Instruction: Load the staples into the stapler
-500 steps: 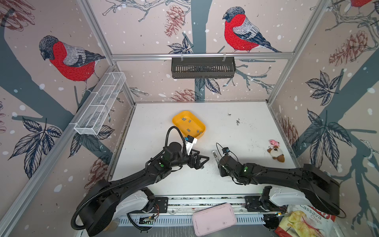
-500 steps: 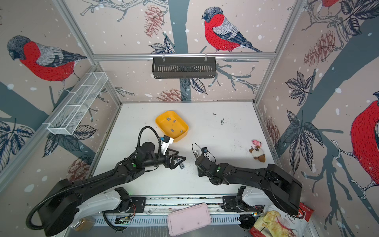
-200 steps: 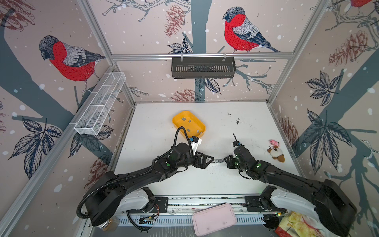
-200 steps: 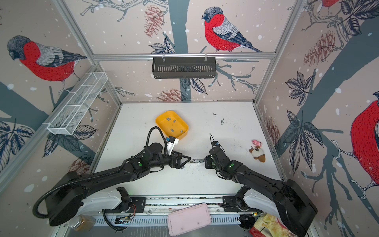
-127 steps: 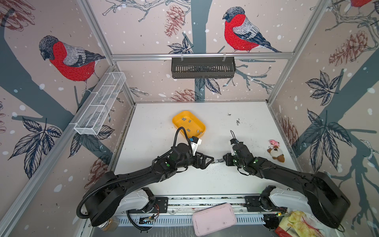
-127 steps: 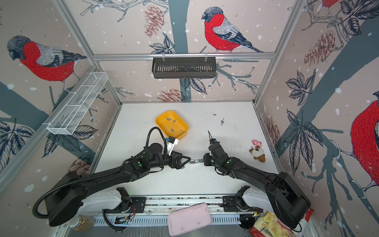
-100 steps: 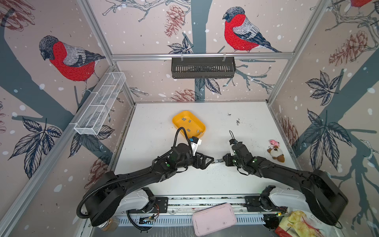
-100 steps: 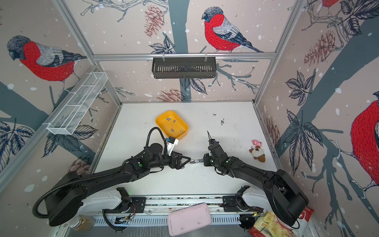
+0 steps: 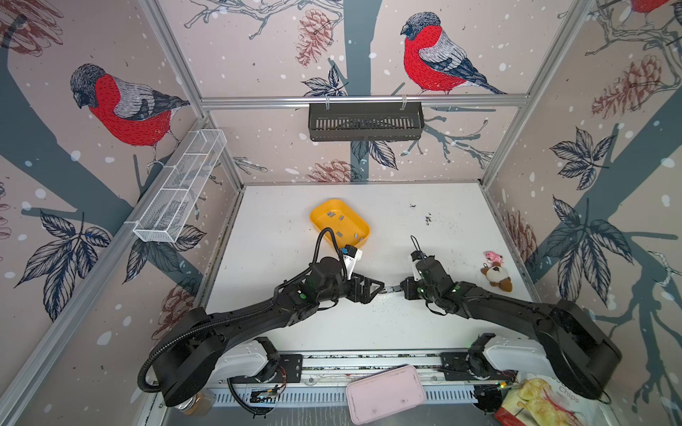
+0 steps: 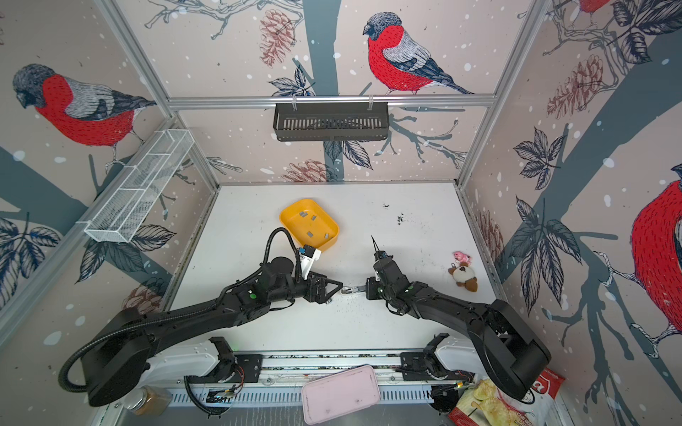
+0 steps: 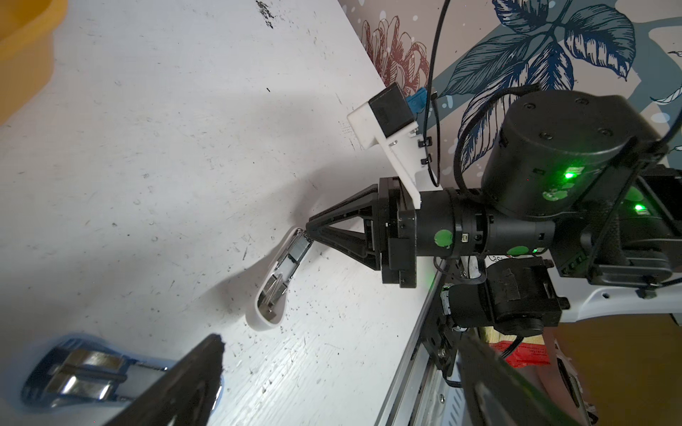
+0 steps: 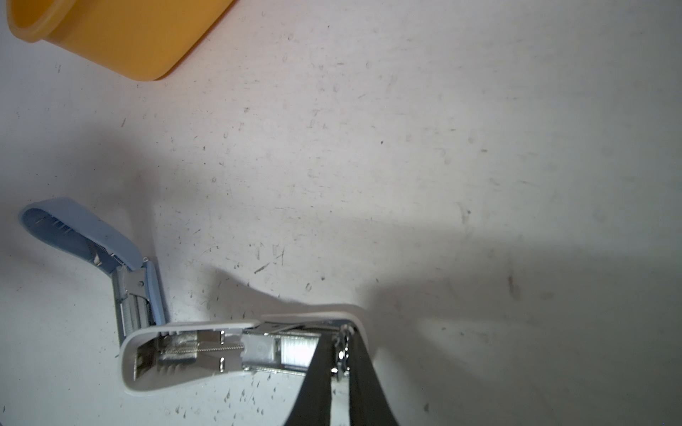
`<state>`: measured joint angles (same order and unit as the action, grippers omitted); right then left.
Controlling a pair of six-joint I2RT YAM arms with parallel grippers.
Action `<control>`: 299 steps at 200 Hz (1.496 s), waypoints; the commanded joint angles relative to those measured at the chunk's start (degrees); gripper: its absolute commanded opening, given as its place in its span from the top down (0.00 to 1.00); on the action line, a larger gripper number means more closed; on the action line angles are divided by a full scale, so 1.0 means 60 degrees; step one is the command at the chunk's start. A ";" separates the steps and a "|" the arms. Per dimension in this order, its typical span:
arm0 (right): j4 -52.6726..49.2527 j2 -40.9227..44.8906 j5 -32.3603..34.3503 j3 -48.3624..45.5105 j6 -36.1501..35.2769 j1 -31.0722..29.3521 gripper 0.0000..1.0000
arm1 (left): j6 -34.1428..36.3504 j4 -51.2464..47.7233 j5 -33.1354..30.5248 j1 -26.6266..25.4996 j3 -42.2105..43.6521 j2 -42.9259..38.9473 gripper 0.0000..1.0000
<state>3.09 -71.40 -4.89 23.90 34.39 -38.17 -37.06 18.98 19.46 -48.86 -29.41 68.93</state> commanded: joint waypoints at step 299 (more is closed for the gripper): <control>0.0290 0.0012 0.0286 -0.0293 0.0115 -0.0329 0.95 | -0.1827 0.0387 0.0168 -0.0293 -0.1039 0.3140 0.25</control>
<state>5.50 -71.07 -3.95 21.93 34.72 -39.94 -46.33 18.81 21.74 -50.48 -34.74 86.61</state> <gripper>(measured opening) 0.048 0.790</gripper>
